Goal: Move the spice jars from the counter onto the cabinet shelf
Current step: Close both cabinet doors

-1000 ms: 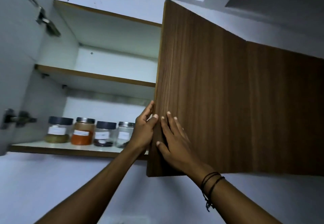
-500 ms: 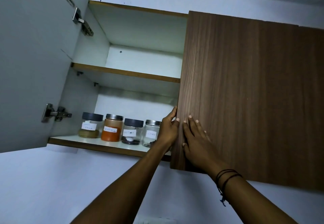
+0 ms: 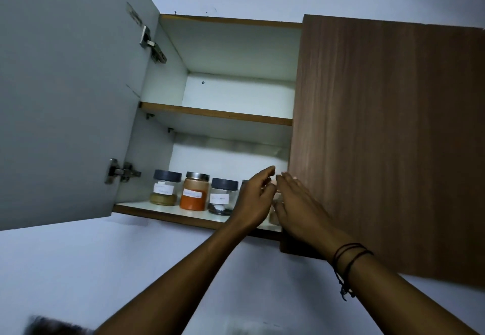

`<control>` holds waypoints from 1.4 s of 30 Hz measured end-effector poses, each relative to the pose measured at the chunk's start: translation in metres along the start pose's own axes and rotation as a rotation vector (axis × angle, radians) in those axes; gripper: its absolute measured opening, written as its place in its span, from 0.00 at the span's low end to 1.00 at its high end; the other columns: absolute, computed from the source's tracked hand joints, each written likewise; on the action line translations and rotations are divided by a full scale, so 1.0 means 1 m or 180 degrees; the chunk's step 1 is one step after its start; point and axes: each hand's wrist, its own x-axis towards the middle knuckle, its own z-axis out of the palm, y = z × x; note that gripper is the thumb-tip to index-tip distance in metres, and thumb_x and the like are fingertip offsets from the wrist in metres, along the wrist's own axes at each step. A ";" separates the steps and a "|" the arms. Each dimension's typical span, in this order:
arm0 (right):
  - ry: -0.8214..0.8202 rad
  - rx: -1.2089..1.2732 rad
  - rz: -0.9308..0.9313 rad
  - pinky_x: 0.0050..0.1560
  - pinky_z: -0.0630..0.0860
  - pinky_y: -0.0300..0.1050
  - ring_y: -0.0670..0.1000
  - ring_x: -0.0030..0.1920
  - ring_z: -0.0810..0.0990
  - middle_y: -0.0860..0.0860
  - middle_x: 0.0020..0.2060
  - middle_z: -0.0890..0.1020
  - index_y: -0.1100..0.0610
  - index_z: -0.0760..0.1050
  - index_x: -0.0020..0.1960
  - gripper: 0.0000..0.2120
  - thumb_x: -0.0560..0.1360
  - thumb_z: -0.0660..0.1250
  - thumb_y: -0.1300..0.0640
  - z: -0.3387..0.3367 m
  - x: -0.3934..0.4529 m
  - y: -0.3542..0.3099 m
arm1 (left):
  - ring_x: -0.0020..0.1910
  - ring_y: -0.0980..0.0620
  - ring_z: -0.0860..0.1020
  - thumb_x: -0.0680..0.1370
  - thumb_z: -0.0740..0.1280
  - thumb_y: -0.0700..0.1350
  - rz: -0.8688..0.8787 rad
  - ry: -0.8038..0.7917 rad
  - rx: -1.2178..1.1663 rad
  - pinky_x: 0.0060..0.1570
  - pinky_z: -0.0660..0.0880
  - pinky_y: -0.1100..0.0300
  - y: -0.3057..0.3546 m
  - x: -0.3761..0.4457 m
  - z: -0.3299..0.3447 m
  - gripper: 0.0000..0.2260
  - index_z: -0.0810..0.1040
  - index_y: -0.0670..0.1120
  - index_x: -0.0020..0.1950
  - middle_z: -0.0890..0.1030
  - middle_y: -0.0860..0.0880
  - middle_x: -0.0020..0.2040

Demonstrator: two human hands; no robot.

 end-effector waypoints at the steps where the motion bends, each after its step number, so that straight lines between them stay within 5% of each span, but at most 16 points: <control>1: 0.0084 0.0171 -0.0155 0.76 0.59 0.53 0.52 0.79 0.55 0.51 0.79 0.58 0.53 0.54 0.79 0.25 0.83 0.54 0.53 -0.004 0.002 -0.015 | 0.66 0.58 0.75 0.82 0.60 0.44 0.0112 0.0064 0.0117 0.65 0.72 0.63 0.007 -0.008 -0.018 0.18 0.72 0.46 0.72 0.77 0.50 0.69; 5: 0.0404 0.0831 -0.0838 0.63 0.73 0.54 0.52 0.65 0.73 0.48 0.65 0.75 0.50 0.67 0.67 0.15 0.81 0.56 0.53 -0.016 0.011 -0.093 | 0.57 0.72 0.75 0.80 0.60 0.49 0.0534 0.0470 0.0601 0.56 0.70 0.77 0.043 -0.042 -0.104 0.17 0.76 0.48 0.68 0.79 0.59 0.60; 13: 0.0743 0.1950 -0.1917 0.62 0.74 0.53 0.54 0.63 0.74 0.50 0.64 0.74 0.55 0.67 0.69 0.19 0.79 0.56 0.56 -0.010 0.016 -0.283 | 0.64 0.60 0.75 0.80 0.57 0.49 0.0629 0.1357 0.1872 0.62 0.69 0.75 0.119 -0.094 -0.273 0.21 0.74 0.45 0.70 0.78 0.53 0.65; 17: 0.0615 0.2056 -0.2253 0.64 0.74 0.52 0.55 0.65 0.73 0.51 0.67 0.72 0.57 0.65 0.72 0.22 0.79 0.59 0.58 -0.002 0.011 -0.353 | 0.63 0.52 0.78 0.81 0.58 0.47 0.0546 0.1538 0.2549 0.63 0.76 0.49 0.143 -0.122 -0.339 0.19 0.75 0.42 0.69 0.80 0.46 0.65; 22: 0.0625 0.2306 -0.2454 0.68 0.70 0.53 0.54 0.70 0.69 0.52 0.71 0.70 0.57 0.62 0.74 0.22 0.80 0.55 0.59 0.000 0.009 -0.420 | 0.61 0.56 0.75 0.81 0.56 0.46 0.0695 0.1685 0.3749 0.64 0.65 0.70 0.166 -0.148 -0.397 0.18 0.77 0.41 0.66 0.81 0.44 0.62; 26: 0.0477 0.2204 -0.2526 0.78 0.57 0.50 0.53 0.79 0.53 0.53 0.80 0.54 0.56 0.50 0.80 0.30 0.80 0.54 0.59 0.004 0.006 -0.455 | 0.72 0.47 0.69 0.81 0.53 0.50 0.0770 0.1735 0.4798 0.74 0.62 0.51 0.177 -0.164 -0.434 0.22 0.73 0.41 0.70 0.75 0.44 0.71; 31: 0.0412 0.2269 -0.2400 0.78 0.55 0.51 0.53 0.80 0.46 0.52 0.81 0.47 0.56 0.49 0.81 0.31 0.80 0.54 0.59 0.009 0.002 -0.476 | 0.78 0.63 0.49 0.80 0.56 0.57 -0.0086 0.1561 0.3396 0.79 0.48 0.60 0.177 -0.173 -0.454 0.31 0.50 0.51 0.80 0.52 0.54 0.81; 35: 0.0460 0.2309 -0.2384 0.79 0.54 0.51 0.52 0.80 0.44 0.50 0.81 0.45 0.53 0.47 0.81 0.30 0.81 0.55 0.55 0.012 -0.003 -0.477 | 0.73 0.77 0.51 0.77 0.59 0.59 -0.0007 0.1406 0.3171 0.69 0.49 0.80 0.184 -0.181 -0.455 0.31 0.50 0.59 0.77 0.52 0.68 0.77; 42: 0.0751 0.2428 -0.2277 0.78 0.55 0.53 0.53 0.80 0.44 0.51 0.81 0.44 0.52 0.45 0.81 0.32 0.80 0.54 0.53 0.002 -0.029 -0.447 | 0.78 0.64 0.54 0.77 0.58 0.57 0.0264 0.1265 0.2717 0.78 0.54 0.62 0.189 -0.197 -0.413 0.31 0.53 0.54 0.78 0.56 0.56 0.80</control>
